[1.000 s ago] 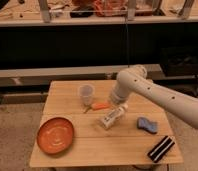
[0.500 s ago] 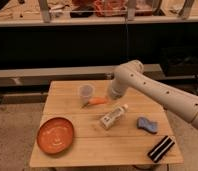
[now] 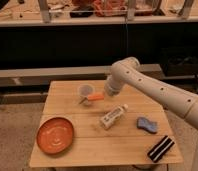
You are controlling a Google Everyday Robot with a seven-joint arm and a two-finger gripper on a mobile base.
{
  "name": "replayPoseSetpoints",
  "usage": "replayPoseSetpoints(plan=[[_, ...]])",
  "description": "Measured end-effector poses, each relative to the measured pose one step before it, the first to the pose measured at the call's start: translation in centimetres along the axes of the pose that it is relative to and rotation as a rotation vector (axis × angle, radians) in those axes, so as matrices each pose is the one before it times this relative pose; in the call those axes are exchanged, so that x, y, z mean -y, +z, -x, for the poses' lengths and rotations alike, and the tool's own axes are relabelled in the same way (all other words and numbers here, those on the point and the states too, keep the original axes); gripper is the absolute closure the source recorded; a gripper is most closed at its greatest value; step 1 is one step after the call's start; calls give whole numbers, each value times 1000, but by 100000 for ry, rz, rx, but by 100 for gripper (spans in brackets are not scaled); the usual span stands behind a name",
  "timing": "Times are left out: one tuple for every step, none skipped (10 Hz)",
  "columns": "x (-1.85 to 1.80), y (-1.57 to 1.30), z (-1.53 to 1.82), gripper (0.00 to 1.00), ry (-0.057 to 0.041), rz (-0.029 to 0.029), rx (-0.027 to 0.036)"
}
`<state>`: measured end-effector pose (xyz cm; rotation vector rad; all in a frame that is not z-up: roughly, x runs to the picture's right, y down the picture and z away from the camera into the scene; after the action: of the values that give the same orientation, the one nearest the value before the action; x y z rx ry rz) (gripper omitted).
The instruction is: Place the pepper in the ceramic cup
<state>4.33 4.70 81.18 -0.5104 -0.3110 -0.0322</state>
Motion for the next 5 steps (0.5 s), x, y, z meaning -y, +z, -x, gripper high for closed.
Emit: replayPoseSetpoints(plan=[[444, 237, 504, 98, -681, -189, -286], [549, 139, 155, 98, 48, -281, -453], [276, 109, 120, 98, 178, -158, -94], [351, 127, 308, 98, -150, -179, -111], [424, 190, 404, 98, -41, -49, -325]])
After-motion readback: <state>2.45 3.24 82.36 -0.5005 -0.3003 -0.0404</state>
